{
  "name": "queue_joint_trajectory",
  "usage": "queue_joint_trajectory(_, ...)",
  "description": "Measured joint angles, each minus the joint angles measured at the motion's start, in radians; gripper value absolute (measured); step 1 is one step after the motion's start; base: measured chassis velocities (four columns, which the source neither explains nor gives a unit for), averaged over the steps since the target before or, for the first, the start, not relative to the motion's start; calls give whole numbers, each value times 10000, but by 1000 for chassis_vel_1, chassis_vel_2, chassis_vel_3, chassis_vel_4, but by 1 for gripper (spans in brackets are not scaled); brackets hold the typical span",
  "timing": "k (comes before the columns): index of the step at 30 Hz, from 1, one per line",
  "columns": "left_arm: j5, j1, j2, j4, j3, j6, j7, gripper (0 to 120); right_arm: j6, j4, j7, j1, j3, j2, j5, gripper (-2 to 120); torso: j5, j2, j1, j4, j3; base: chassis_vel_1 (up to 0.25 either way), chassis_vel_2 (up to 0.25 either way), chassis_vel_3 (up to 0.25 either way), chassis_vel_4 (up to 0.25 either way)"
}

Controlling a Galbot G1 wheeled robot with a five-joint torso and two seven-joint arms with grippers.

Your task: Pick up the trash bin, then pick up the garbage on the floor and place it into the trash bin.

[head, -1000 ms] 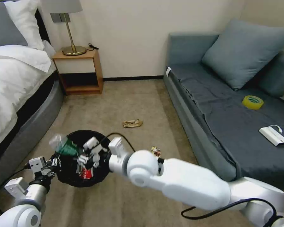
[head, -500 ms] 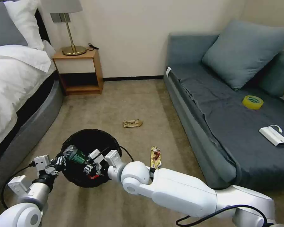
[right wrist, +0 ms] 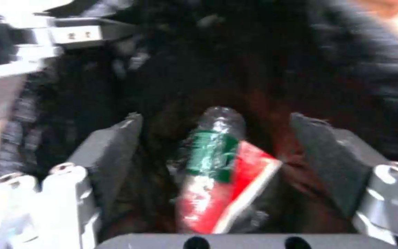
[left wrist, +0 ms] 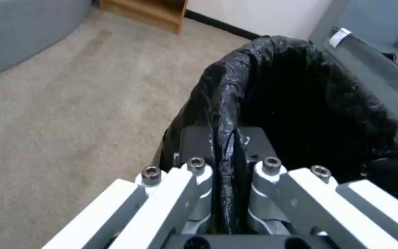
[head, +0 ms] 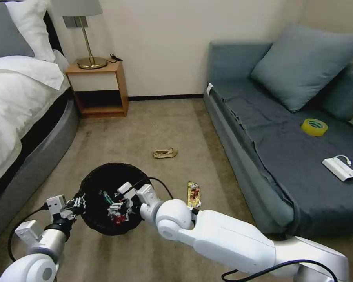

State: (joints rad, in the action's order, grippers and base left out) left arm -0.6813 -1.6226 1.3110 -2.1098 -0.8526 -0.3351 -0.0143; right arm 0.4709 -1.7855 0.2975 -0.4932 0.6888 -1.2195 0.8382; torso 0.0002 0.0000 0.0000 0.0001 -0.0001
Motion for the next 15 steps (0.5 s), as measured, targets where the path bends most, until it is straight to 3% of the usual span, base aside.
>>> queue_joint_trajectory(1, 34, 27, 50, -12, -23, -5, 25, 5, -4, -237, 105, -77, -225, 318, -192, 93, -2, 0, 0, -3, 0, 0, 0, 0, 0)
queue_joint_trajectory(5, 51, 136, 90, 48, -179, -22, 67, 5, -546, -827, 650, -421, -968, 1125, -1289, 99, 2, 0, 0, -1, 0, 0, 0, 0, 0)
queue_joint_trajectory(10, 85, 177, 96, 139, -394, 20, 126, 5, -1517, -1549, 774, -1386, -2691, 2096, -2943, 100, 2, 0, 0, -1, 0, 0, 0, 0, 0)
queue_joint_trajectory(15, 64, 229, 99, 98, -522, 55, 185, 5, -2131, -2308, 619, -2665, -4501, 2633, -3635, 100, 1, 0, 0, -2, 0, 0, 0, 0, 0)
